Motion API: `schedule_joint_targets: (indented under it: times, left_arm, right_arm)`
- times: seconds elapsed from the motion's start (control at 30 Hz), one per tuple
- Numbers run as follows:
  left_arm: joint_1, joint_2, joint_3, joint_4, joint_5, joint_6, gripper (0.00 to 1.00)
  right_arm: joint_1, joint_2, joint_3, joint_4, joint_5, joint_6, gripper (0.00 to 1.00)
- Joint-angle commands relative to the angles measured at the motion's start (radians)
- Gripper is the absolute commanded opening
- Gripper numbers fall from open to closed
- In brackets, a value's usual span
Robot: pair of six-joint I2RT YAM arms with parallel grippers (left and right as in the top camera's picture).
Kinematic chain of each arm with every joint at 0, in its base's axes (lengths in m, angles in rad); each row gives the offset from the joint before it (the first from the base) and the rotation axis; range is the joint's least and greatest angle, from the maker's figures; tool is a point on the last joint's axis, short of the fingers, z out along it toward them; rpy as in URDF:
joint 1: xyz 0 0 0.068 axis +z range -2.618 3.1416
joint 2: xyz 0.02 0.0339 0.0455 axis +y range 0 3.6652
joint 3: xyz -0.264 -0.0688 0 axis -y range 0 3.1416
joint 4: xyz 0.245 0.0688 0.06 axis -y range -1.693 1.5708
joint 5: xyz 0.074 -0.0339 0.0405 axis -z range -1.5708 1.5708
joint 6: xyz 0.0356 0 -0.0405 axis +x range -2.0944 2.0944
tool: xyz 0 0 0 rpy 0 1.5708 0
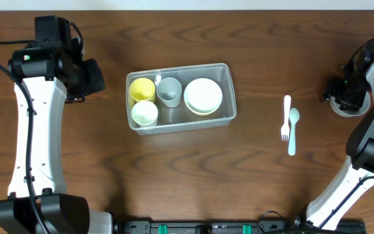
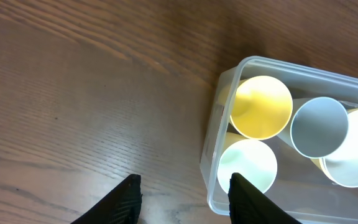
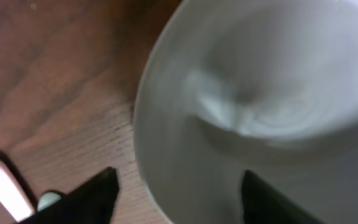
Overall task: Pack container
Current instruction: 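Move the right gripper back and grasp the light blue bowl, then carry the light blue bowl into the container and stack it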
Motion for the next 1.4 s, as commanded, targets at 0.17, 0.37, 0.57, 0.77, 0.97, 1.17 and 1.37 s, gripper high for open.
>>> schedule_joint_targets:
  times: [0.17, 0.37, 0.57, 0.77, 0.97, 1.17, 1.37]
  left_arm:
    - [-0.001, 0.005, -0.004, -0.005, 0.003, -0.002, 0.47]
    - [0.0, 0.005, -0.004, -0.007, 0.003, -0.002, 0.47]
    - [0.0, 0.005, -0.004, -0.008, 0.003, -0.002, 0.47]
    - [0.0, 0.005, -0.004, -0.016, 0.003, -0.002, 0.47]
    - [-0.001, 0.005, -0.004, -0.016, 0.003, -0.002, 0.47]
    - [0.0, 0.005, -0.004, -0.018, 0.003, -0.003, 0.47]
    - [0.0, 0.005, -0.004, -0.021, 0.003, -0.002, 0.47]
  right_arm:
    - [0.002, -0.006, 0.0, 0.002, -0.018, 0.025, 0.24]
    - [0.021, -0.06, 0.011, 0.0, -0.028, 0.024, 0.05]
    - [0.059, -0.196, 0.014, -0.017, -0.055, 0.022, 0.01]
    - [0.179, -0.435, 0.014, -0.029, -0.093, -0.017, 0.01]
    - [0.439, -0.616, 0.014, -0.016, -0.09, -0.117, 0.01]
    - [0.735, -0.613, 0.013, 0.019, 0.0, -0.153, 0.01]
    - [0.912, -0.484, 0.013, 0.068, 0.009, -0.167, 0.01]
